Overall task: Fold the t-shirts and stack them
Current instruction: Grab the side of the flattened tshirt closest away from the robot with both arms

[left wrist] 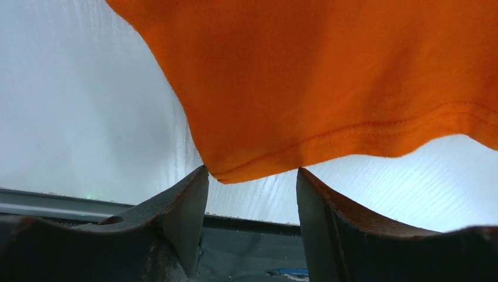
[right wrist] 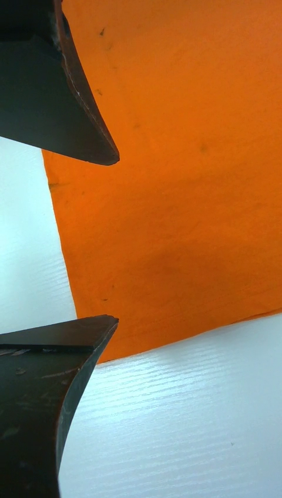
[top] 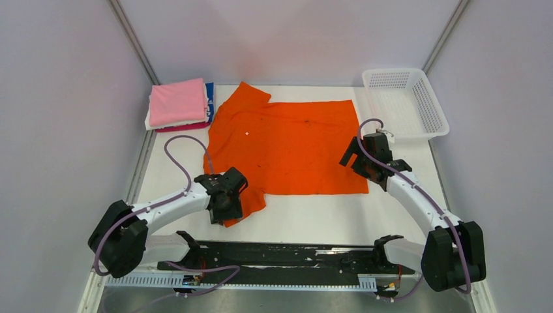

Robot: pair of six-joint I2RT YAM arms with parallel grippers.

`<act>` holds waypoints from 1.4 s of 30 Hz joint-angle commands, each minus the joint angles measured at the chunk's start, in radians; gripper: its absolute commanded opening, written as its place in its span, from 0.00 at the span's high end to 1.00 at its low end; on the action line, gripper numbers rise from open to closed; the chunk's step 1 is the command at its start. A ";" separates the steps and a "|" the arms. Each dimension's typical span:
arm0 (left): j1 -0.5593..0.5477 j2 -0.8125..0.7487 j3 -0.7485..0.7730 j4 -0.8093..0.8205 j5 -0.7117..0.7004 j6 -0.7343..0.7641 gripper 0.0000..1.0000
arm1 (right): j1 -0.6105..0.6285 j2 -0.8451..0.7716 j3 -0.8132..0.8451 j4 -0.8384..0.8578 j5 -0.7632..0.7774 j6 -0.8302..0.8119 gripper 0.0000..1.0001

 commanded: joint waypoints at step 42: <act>-0.017 -0.050 -0.011 -0.065 0.091 -0.058 1.00 | -0.182 0.052 -0.190 -0.024 -0.069 0.136 0.53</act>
